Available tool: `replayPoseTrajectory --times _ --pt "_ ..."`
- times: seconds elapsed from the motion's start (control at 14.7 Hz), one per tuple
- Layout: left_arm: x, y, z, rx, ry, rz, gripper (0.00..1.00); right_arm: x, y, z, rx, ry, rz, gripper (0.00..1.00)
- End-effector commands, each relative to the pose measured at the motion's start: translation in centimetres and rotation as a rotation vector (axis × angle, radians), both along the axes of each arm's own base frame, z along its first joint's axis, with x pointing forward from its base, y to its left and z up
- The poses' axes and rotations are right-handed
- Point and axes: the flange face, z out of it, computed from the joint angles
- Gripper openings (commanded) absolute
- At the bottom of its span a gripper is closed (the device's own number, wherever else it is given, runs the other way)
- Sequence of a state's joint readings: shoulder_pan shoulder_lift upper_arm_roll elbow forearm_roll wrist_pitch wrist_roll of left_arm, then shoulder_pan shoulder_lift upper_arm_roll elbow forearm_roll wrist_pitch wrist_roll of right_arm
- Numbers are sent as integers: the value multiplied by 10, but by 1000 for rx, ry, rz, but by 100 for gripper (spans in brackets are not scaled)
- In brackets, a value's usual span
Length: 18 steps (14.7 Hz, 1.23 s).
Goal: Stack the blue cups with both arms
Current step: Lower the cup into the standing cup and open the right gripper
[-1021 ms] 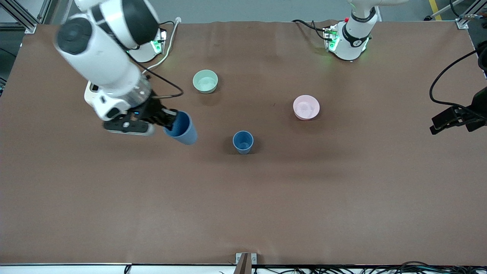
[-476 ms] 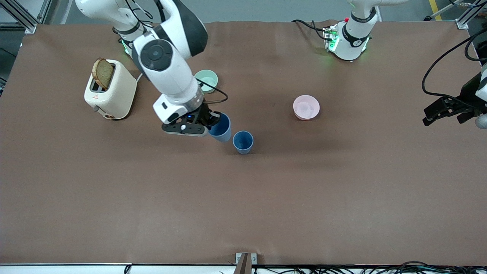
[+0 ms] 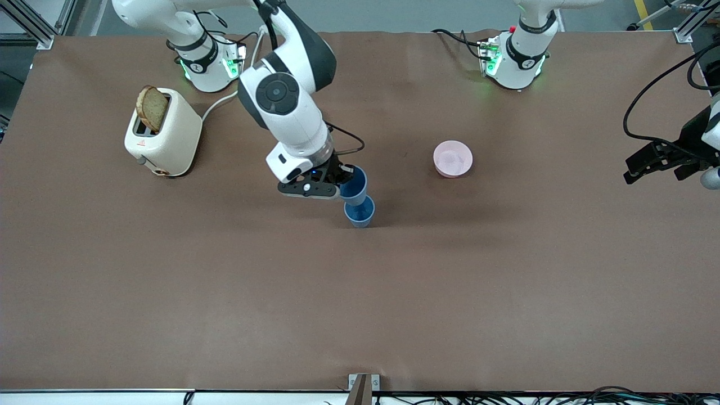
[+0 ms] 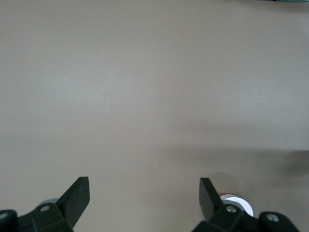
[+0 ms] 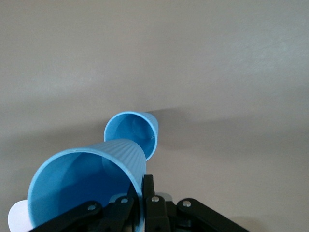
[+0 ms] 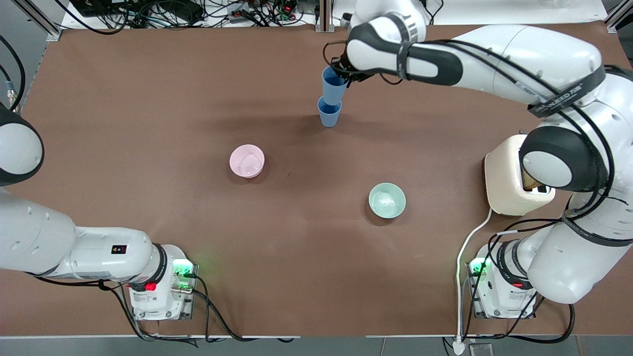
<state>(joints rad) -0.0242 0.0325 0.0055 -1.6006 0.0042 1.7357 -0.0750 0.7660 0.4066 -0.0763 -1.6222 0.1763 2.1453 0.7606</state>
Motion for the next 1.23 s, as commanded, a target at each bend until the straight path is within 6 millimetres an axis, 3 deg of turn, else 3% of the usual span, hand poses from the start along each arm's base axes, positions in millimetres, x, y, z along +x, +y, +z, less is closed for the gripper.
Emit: replayPoseTrajectory --times 0.0,0.48,0.68,0.95,1.02,1.16 --pt "-5 0 6 -16 3 -12 100 -2 3 -8 14 4 -19 4" --pt "-7 -5 10 -18 3 -5 100 0 13 -41 10 -12 -13 4" --pt "-6 -4 18 -18 -14 -7 100 -1 9 -60 7 -28 -17 4" --pt "-7 1 16 0 0 -10 100 -3 7 -67 10 -38 -19 9" --pt "-8 -1 16 5 1 -15 100 -2 6 -67 10 -38 -19 13" --pt "-11 -5 17 7 13 -24 100 -1 5 -66 8 -40 -17 43"
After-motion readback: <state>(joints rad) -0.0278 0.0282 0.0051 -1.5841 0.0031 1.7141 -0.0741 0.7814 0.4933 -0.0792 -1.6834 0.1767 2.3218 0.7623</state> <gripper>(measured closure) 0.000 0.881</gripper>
